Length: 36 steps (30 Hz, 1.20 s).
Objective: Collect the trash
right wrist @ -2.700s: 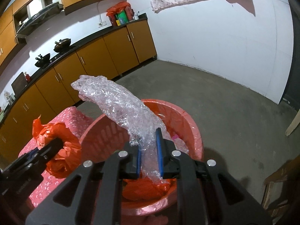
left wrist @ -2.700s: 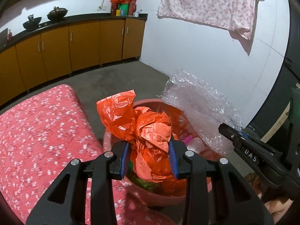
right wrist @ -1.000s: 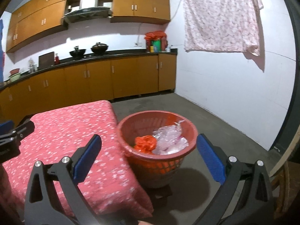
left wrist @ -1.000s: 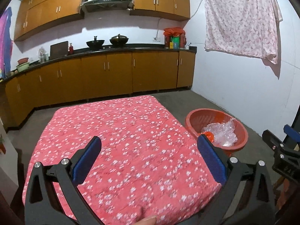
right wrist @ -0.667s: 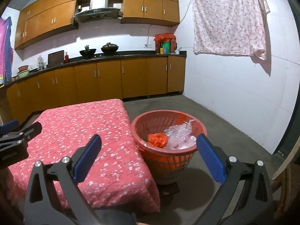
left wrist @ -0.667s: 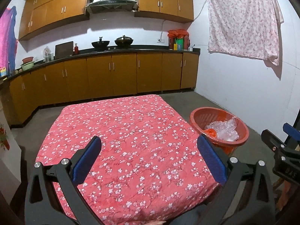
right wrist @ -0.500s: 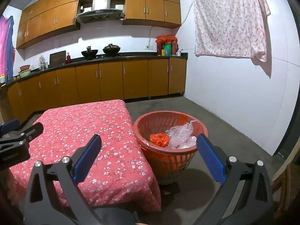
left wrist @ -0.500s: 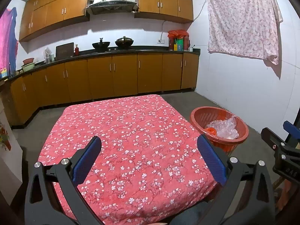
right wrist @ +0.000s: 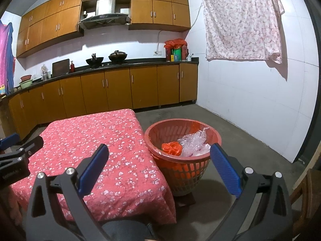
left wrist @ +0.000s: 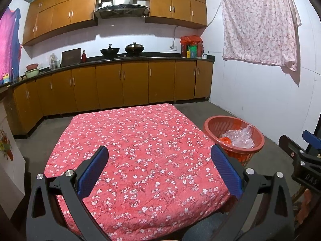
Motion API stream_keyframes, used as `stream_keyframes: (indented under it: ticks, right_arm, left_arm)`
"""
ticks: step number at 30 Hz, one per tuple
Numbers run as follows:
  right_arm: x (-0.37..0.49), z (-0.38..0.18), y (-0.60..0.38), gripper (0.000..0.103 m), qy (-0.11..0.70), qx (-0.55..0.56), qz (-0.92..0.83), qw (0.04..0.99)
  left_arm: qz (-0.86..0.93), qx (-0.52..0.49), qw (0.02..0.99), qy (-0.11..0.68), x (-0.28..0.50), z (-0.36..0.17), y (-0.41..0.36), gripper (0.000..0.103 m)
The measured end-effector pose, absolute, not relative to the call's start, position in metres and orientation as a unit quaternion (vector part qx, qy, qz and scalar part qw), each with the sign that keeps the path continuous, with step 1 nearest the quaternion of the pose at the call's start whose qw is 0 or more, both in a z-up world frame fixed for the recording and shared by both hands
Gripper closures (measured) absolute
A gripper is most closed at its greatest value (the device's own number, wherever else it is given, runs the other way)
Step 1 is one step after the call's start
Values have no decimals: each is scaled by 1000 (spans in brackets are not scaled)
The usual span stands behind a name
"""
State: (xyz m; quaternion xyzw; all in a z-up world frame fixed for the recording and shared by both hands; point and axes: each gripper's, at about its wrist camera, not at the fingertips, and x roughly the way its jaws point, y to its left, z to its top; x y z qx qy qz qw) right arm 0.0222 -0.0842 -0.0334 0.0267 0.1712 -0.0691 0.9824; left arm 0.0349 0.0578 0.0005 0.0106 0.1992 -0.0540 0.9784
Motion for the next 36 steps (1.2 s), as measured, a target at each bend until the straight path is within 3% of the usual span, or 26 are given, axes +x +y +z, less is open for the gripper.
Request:
stream_keyframes:
  ticks: [36]
  right_arm:
    - [17, -38, -85, 4, 175, 23, -79, 981]
  left_arm:
    - [-61, 7, 977, 205, 33, 1, 56, 2]
